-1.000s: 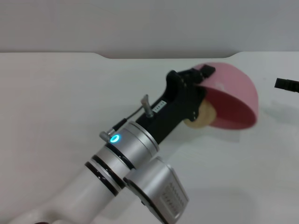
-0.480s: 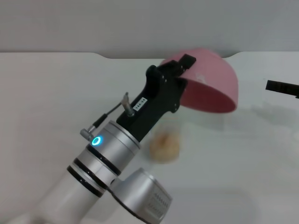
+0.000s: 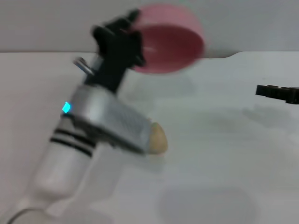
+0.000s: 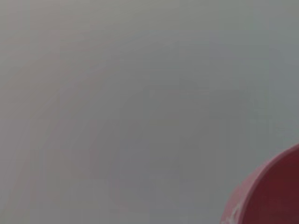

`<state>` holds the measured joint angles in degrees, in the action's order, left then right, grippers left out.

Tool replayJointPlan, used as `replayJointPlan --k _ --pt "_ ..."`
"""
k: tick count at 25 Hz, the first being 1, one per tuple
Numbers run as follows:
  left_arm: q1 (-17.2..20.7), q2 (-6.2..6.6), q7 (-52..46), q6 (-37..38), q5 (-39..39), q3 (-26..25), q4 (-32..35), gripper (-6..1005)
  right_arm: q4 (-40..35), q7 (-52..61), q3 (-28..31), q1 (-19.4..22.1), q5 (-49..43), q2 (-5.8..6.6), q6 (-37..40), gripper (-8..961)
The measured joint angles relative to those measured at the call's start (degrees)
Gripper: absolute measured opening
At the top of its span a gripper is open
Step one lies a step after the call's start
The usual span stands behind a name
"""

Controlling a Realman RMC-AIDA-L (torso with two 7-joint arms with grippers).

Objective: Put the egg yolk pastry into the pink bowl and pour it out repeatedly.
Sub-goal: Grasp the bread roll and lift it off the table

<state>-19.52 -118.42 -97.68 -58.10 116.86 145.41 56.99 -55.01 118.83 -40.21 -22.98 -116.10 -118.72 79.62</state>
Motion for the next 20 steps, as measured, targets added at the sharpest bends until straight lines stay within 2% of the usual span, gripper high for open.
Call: replayJointPlan --k 3,5,6,7,11,12,14,16,18,19,20 --pt "2.9 0.19 0.6 14.5 -7.0 -11.3 7.3 -1 0.1 -1.5 -2.4 -1.1 0.0 -0.02 -0.2 593" --pt "4.8 0.15 0.9 31.1 -11.4 -22.3 12.2 -1 0.3 -1.7 -4.5 -2.4 -0.3 0.08 -0.8 597" --pt "5.1 0.18 0.8 38.0 -13.1 -26.3 13.3 -1 0.5 -1.7 -5.3 -2.8 -0.4 0.13 -1.0 598" --pt "5.3 0.14 0.5 47.9 -15.7 -32.1 14.4 -1 0.6 -1.7 -5.9 -3.4 -0.7 0.22 -1.1 600" --pt "2.4 0.70 -6.4 78.7 -19.2 -52.8 11.6 -1 0.8 -2.9 -6.9 -5.2 -1.8 0.36 -1.2 607" --pt "-0.2 1.11 -11.0 88.9 -17.6 -60.1 8.4 -2 0.9 -3.5 -7.0 -5.6 -1.9 0.34 -1.3 609" --pt "-4.3 2.23 -16.9 101.2 -13.3 -69.6 3.4 -2 1.1 -5.1 -7.3 -6.2 -2.1 0.31 -1.3 613" --pt "-8.4 3.93 -24.1 113.2 -4.5 -78.6 -1.3 -2 1.4 -6.7 -7.7 -6.8 -2.1 0.30 -1.4 616" --pt "-9.9 4.92 -30.3 119.2 3.7 -82.1 -1.8 -2 2.7 -7.9 -9.5 -7.9 -2.2 0.51 -1.3 620" --pt "-10.2 5.70 -37.7 125.6 12.4 -84.0 1.4 -2 4.8 -8.3 -11.8 -9.6 -3.0 0.92 -1.3 622" --pt "-10.2 5.84 -40.0 127.9 15.1 -84.3 2.7 -2 5.9 -8.4 -12.7 -10.6 -3.7 0.95 -1.4 623"
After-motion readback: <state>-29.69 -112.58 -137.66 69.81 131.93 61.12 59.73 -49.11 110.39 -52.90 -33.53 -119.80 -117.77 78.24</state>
